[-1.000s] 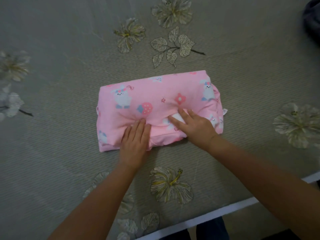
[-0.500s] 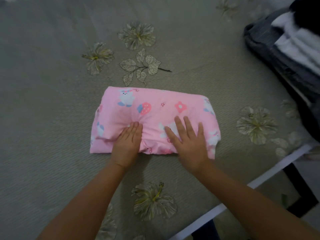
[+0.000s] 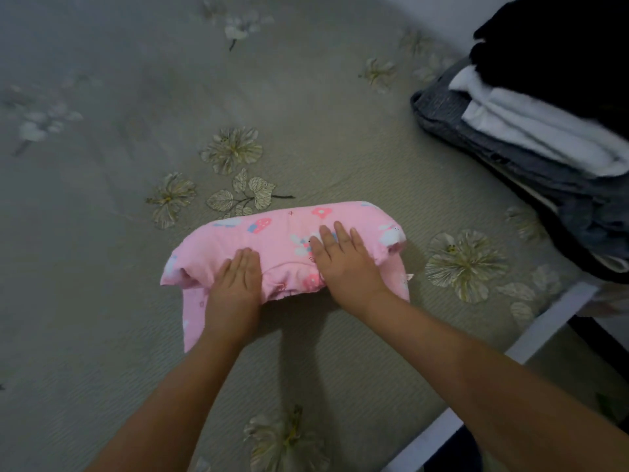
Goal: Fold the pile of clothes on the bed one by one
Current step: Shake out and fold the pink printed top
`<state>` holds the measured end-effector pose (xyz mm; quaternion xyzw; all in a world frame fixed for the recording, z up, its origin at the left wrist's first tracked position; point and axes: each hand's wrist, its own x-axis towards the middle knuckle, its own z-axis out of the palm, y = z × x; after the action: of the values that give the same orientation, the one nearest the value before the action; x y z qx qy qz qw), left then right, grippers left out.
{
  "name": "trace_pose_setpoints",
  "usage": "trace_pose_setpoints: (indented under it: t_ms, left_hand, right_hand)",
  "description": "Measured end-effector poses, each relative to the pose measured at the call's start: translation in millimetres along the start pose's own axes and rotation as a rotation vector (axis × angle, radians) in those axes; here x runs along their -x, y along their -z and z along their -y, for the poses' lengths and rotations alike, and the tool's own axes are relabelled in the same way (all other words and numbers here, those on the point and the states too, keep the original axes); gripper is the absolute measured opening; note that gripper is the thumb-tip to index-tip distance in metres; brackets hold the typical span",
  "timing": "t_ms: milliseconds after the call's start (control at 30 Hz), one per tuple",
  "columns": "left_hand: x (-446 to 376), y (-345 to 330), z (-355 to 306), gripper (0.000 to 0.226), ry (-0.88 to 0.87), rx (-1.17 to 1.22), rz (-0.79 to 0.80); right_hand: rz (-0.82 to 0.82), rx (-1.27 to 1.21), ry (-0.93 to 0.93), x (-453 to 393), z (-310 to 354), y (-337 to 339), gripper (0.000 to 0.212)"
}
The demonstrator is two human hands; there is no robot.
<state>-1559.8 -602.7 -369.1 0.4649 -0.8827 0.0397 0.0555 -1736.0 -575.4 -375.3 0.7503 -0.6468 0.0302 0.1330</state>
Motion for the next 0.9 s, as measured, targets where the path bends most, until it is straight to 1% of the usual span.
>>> trace_pose_setpoints:
  t_ms: [67,100,167,200,233,267,300,333,367,400,433,533,633,700,767,833,900]
  left_hand:
    - [-29.2,21.7,-20.1,0.037,-0.072,-0.049,-0.052]
    - [-44.6,32.8,-34.2,0.038,-0.107,-0.061,-0.069]
    - [-77.1,55.7,-70.1,0.055,-0.149,-0.047,-0.105]
    - [-94.8,66.9,-90.9,0.059,-0.175,-0.045,-0.145]
    - [-113.6,78.8,-113.6,0.058,-0.218,-0.05,-0.199]
    - [-132.9,91.1,-136.8,0.049,-0.263,-0.051,-0.257]
    - [-152.4,104.5,-160.7,0.033,-0.305,-0.056,-0.308]
    - [-172.5,118.2,-184.4,0.025,-0.336,-0.059,-0.35]
    - [-192.1,132.0,-208.2,0.032,-0.366,-0.061,-0.381]
    - [-209.8,144.7,-231.0,0.033,-0.394,-0.059,-0.405]
    - [-226.9,156.5,-252.6,0.028,-0.42,-0.049,-0.424]
    - [-272.4,188.8,-305.5,0.03,-0.504,-0.026,-0.492]
    - [-312.8,214.3,-340.6,0.032,-0.547,-0.053,-0.538]
    - [-340.2,221.2,-354.4,0.037,-0.593,-0.06,-0.528]
    - [-370.8,222.5,-368.1,0.035,-0.645,-0.043,-0.499]
    - [-405.4,215.8,-376.8,0.037,-0.689,-0.04,-0.48]
    - [-439.9,197.5,-380.2,0.035,-0.745,-0.037,-0.455]
  right_hand:
    - [-0.008,0.027,-0.029,2.3,-33.1,19.1,0.051]
    - [-0.029,0.033,-0.049,4.8,-52.8,28.8,0.05]
    - [-0.063,0.045,-0.098,11.6,-100.1,49.4,0.047]
    - [-0.074,0.057,-0.124,15.1,-127.0,61.3,0.046]
    - [-0.091,0.076,-0.148,19.1,-155.4,73.6,0.045]
    - [-0.107,0.099,-0.17,23.7,-184.8,86.6,0.044]
    - [-0.128,0.123,-0.188,28.4,-215.0,99.6,0.044]
    - [-0.148,0.143,-0.205,33.3,-245.3,112.8,0.043]
    - [-0.167,0.16,-0.226,38.4,-275.2,125.8,0.043]
    - [-0.184,0.173,-0.249,43.5,-303.2,138.1,0.043]
    - [-0.199,0.185,-0.273,48.3,-329.0,149.5,0.043]
    - [-0.258,0.228,-0.342,58.8,-393.4,179.3,0.044]
    - [-0.318,0.248,-0.416,58.8,-437.0,198.4,0.045]
    - [-0.347,0.23,-0.479,56.7,-456.1,199.0,0.045]
    - [-0.365,0.218,-0.555,49.5,-476.1,189.7,0.041]
    - [-0.345,0.194,-0.622,36.9,-492.4,173.4,0.036]
    - [-0.289,0.168,-0.671,23.0,-503.3,147.9,0.039]
